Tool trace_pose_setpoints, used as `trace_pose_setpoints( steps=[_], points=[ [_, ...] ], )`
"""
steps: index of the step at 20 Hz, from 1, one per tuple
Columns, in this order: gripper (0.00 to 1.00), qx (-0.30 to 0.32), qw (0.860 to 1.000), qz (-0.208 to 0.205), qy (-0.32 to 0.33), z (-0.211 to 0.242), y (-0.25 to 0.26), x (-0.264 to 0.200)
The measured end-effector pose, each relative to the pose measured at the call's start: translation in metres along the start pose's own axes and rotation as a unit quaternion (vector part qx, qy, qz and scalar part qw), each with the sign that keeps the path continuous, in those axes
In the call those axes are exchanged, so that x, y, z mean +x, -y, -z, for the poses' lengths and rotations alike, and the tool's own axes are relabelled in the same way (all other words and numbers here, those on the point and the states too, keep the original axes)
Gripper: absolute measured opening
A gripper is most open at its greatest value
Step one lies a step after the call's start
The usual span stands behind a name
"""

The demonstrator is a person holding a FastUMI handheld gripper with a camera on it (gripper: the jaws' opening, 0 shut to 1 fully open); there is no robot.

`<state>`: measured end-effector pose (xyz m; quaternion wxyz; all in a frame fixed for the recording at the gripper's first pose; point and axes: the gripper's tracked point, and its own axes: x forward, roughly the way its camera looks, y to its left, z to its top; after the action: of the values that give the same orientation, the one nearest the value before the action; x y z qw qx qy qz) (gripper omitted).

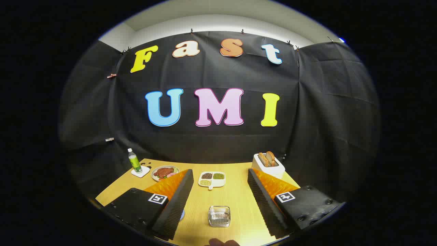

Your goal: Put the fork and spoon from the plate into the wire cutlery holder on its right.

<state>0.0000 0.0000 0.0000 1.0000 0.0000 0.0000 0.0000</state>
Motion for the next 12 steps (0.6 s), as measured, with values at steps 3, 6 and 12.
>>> trace_pose_setpoints(
  steps=[3, 6, 12],
  points=[
    [0.99, -0.003, 1.000, -0.006, -0.010, 0.007, -0.006, -0.003],
    [0.99, -0.002, 1.000, -0.012, -0.017, 0.011, -0.012, -0.005],
    [0.99, -0.005, 1.000, -0.013, -0.022, 0.013, -0.014, -0.004]
  ],
)
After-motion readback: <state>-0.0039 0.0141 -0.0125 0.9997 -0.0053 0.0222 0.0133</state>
